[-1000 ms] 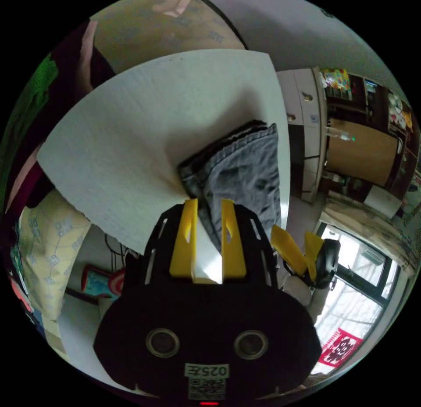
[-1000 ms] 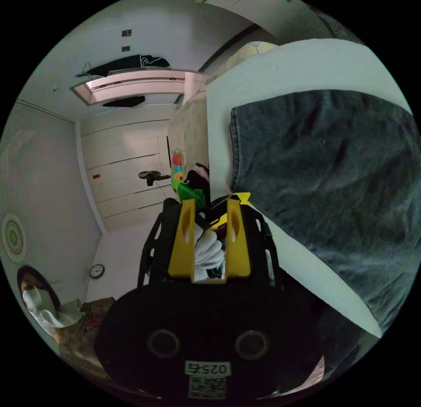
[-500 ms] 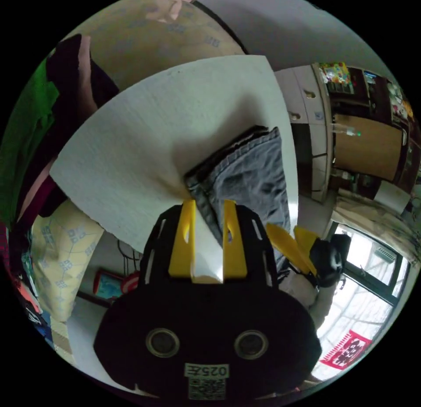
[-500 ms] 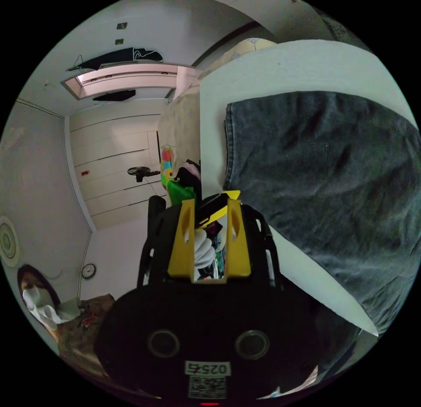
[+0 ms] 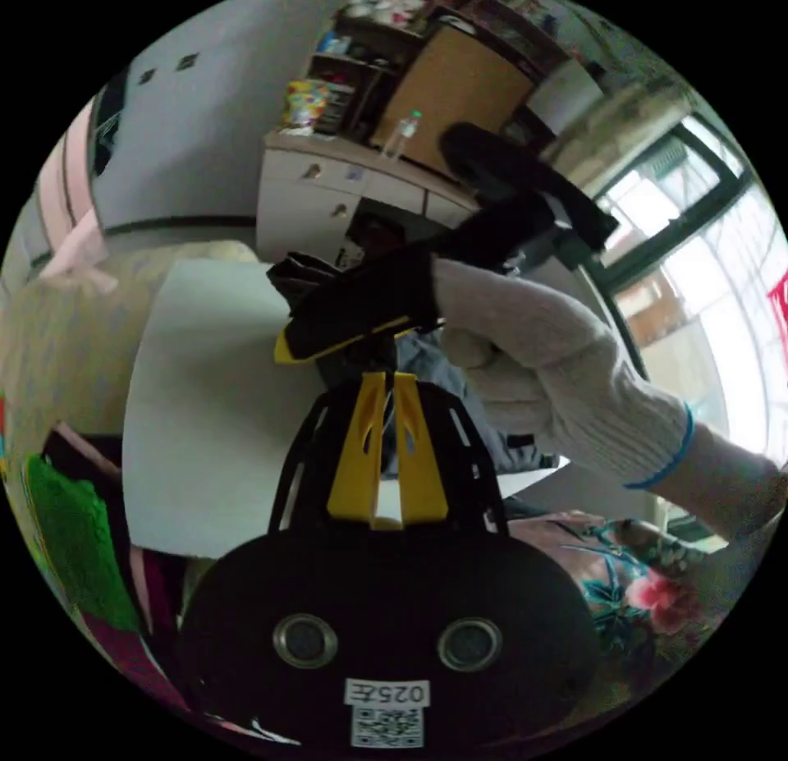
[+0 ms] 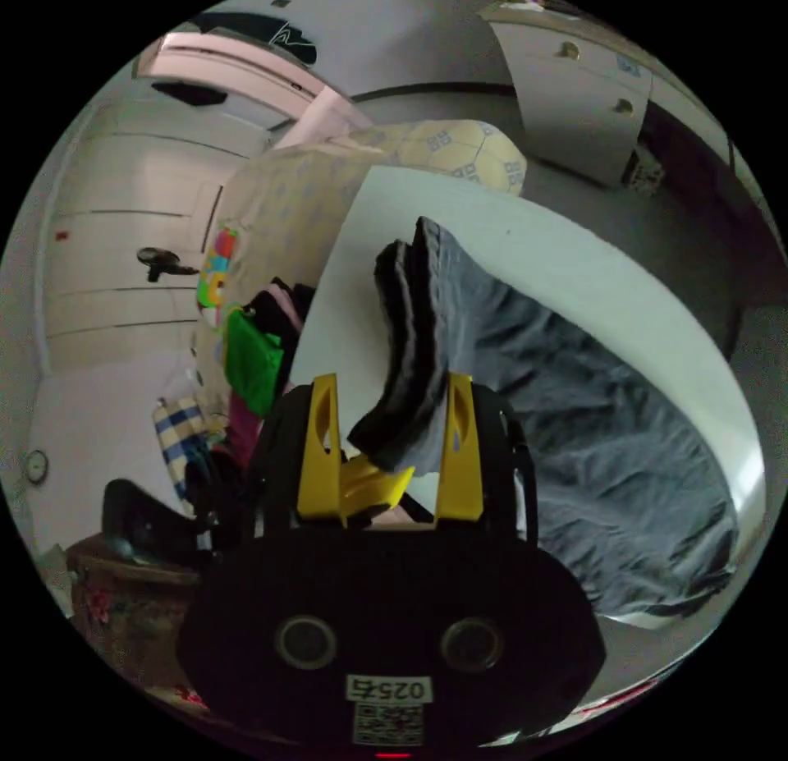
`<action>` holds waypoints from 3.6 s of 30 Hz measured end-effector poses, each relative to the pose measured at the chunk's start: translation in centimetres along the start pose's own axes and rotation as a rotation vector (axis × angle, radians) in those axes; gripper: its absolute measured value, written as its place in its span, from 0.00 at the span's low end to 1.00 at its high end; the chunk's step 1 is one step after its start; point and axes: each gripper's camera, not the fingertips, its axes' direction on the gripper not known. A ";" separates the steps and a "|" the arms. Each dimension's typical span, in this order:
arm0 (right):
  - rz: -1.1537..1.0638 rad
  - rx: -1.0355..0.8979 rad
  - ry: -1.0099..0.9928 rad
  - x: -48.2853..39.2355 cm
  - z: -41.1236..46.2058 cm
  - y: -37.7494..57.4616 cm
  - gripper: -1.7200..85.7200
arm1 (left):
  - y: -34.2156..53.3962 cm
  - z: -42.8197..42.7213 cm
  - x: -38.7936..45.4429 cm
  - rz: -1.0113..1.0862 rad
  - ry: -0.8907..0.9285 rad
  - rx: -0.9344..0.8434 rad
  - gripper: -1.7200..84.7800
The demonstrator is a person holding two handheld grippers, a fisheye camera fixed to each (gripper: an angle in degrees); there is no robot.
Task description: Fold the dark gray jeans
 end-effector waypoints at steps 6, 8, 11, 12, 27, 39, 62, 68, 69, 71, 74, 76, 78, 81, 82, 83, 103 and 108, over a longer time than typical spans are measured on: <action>0.192 0.076 0.156 2.4 -2.8 0.8 0.07 | 2.7 2.8 7.3 0.352 -0.125 -0.033 0.00; 0.246 0.097 0.033 3.8 -3.4 1.1 0.06 | 4.1 2.8 7.2 0.372 -0.145 -0.016 0.00; 0.267 0.015 -0.191 3.4 -2.1 -0.4 0.05 | 5.7 0.7 4.5 0.235 -0.173 0.003 0.00; 0.237 -0.012 -0.234 1.8 -1.3 -1.5 0.05 | 6.5 -0.8 3.0 0.147 -0.195 0.024 0.00; -0.286 0.167 -0.298 -9.8 -8.8 1.3 0.03 | 9.2 -8.9 2.0 0.052 -0.118 0.230 0.00; 0.294 0.371 -0.096 28.3 -19.2 25.3 0.03 | 2.1 21.1 32.3 0.573 0.266 -0.227 0.00; 0.343 0.337 -0.180 43.4 -17.4 29.7 0.10 | -0.9 35.8 38.4 0.465 0.077 -0.493 0.07; 0.380 0.577 -0.159 38.6 -22.9 33.1 0.13 | -0.8 23.9 18.5 -0.096 -0.292 -0.289 0.08; 0.308 0.539 -0.172 36.1 -23.1 31.8 0.15 | 0.5 22.7 14.2 -0.217 -0.313 -0.301 0.09; 0.194 0.457 -0.236 32.0 -22.3 28.9 0.16 | 2.4 21.8 9.0 -0.329 -0.276 -0.319 0.11; 0.053 0.322 -0.322 24.8 -18.7 22.8 0.16 | 3.9 22.9 4.3 -0.387 -0.159 -0.397 0.15; -0.002 0.211 -0.260 18.6 -15.2 17.3 0.16 | 3.7 24.5 3.0 -0.370 -0.071 -0.443 0.16; -0.020 0.185 -0.201 14.1 -12.8 13.5 0.16 | 3.3 25.9 2.5 -0.334 -0.070 -0.494 0.16; 0.000 0.103 -0.003 8.1 -8.0 8.2 0.15 | 2.7 28.4 1.9 -0.289 -0.073 -0.628 0.14; 0.032 0.062 0.061 6.8 -5.9 6.6 0.15 | 2.1 28.5 1.8 -0.251 -0.051 -0.642 0.14; 0.066 0.035 0.092 6.5 -4.7 5.9 0.15 | 1.8 28.6 1.8 -0.232 -0.056 -0.656 0.14; 0.168 0.069 -0.183 2.4 -3.6 5.1 0.01 | -0.4 12.6 -5.8 -0.079 0.357 -0.370 0.03; -0.067 0.218 -0.374 0.0 -11.9 9.7 0.02 | -2.5 7.8 1.3 0.167 0.372 -0.292 0.03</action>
